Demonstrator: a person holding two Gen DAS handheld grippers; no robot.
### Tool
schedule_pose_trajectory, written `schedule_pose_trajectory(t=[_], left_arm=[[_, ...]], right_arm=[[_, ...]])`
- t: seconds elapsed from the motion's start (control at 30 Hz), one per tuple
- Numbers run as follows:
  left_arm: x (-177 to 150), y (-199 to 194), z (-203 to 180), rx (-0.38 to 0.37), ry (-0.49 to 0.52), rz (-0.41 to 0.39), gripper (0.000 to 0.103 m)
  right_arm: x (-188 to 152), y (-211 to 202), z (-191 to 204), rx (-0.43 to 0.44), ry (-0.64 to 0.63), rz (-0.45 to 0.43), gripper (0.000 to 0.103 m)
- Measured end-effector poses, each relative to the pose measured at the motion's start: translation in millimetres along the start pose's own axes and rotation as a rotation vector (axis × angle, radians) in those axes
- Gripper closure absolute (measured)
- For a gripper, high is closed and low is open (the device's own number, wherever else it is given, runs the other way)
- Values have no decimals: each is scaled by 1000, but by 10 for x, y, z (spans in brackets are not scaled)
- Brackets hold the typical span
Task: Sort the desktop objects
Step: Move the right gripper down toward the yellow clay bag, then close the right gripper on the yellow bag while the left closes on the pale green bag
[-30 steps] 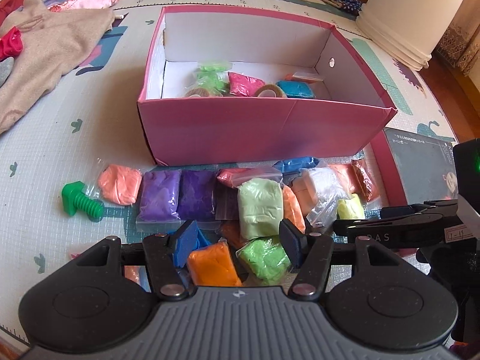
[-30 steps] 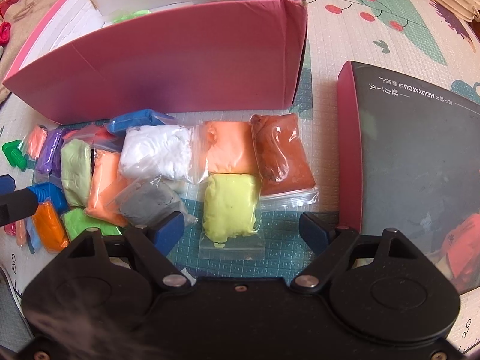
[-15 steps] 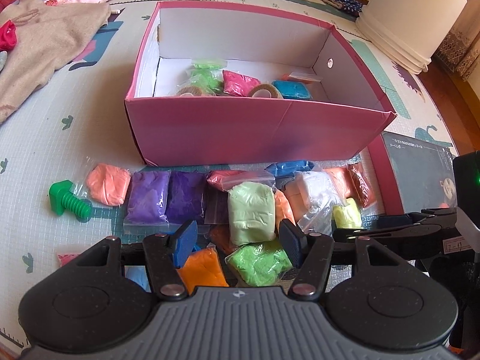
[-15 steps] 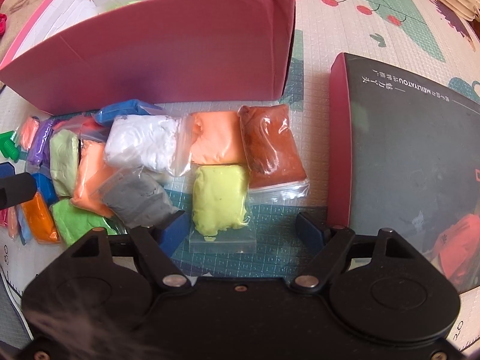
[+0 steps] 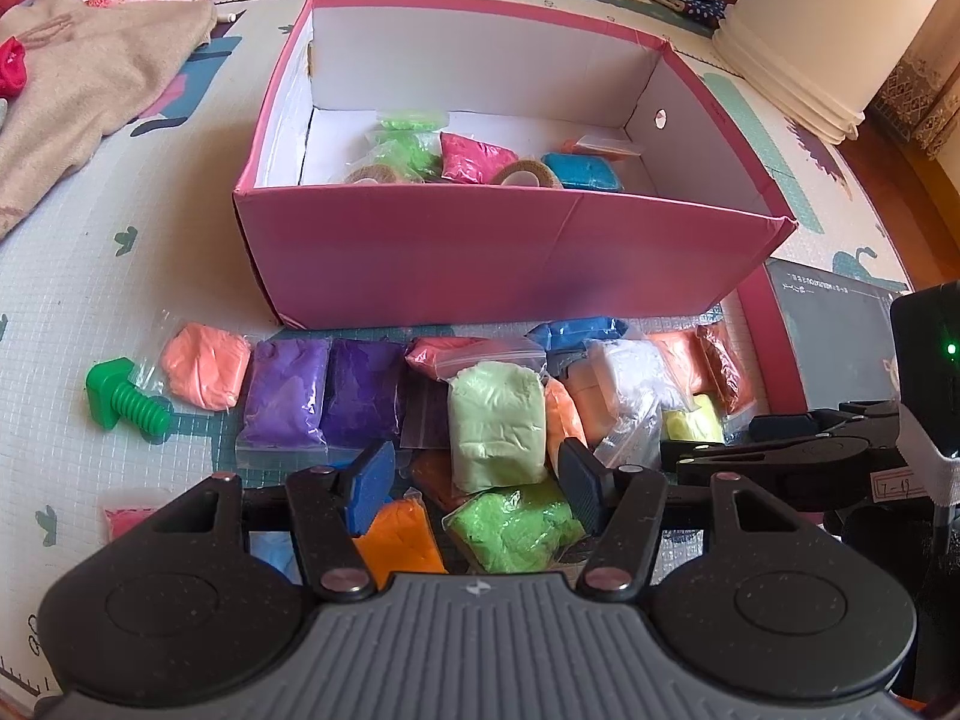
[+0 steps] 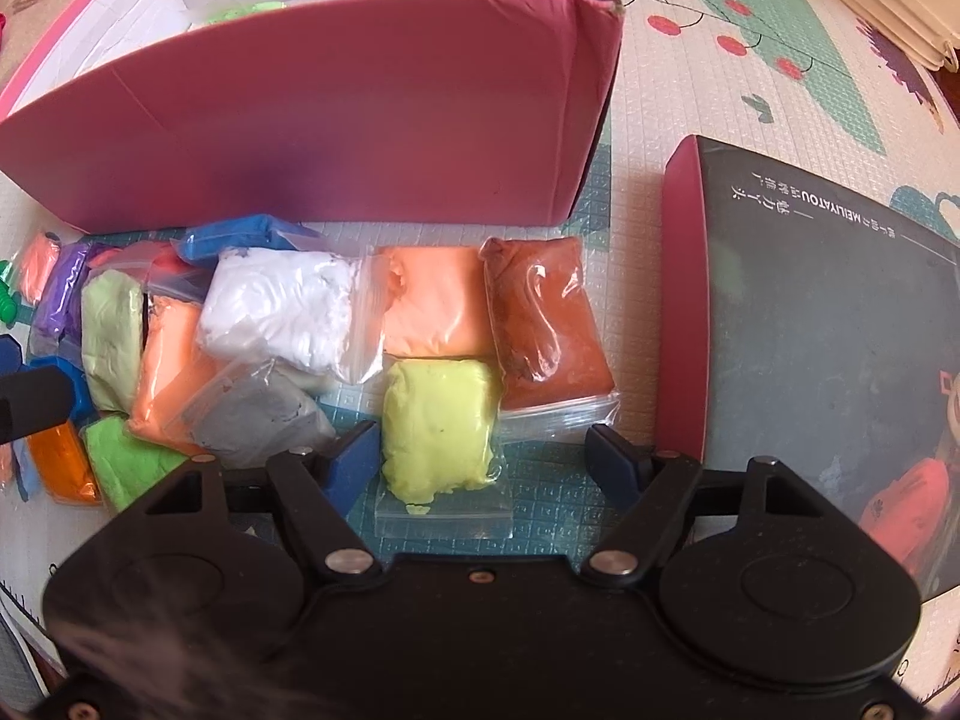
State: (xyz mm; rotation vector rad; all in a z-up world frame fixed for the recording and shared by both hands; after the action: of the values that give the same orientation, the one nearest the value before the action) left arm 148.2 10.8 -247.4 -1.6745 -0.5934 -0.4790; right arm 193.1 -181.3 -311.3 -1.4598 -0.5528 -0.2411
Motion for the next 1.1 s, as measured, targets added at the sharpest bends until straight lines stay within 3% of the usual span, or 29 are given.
schedule_pose_trajectory(t=[0.07, 0.2, 0.23, 0.73, 1.1], left_arm=[[6, 9, -4, 0, -2, -1, 44], [12, 30, -13, 2, -6, -3, 44], [18, 33, -14, 3, -8, -3, 44], [123, 9, -104, -5, -6, -23, 44], [58, 54, -91, 10, -3, -10, 44]], right_arm=[[4, -9, -7, -4, 1, -5, 35], [24, -48, 25, 4, -13, -14, 61], [23, -53, 33, 6, -15, -11, 63], [-64, -178, -21, 24, 10, 11, 67], [-153, -489, 70, 54, 2, 26, 67]])
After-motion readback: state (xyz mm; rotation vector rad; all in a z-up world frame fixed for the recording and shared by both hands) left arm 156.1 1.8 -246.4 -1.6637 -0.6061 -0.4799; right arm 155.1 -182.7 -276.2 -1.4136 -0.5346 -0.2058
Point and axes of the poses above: each gripper's, at about its wrist camera, not at the fingertips, and y roughly the way its jaws point, z to its left, x to its top, the point moved 7 cm from there along y, roughly the way its jaws point, and after that the axes turned 13 degrees about -z, right-handed, at the moved point
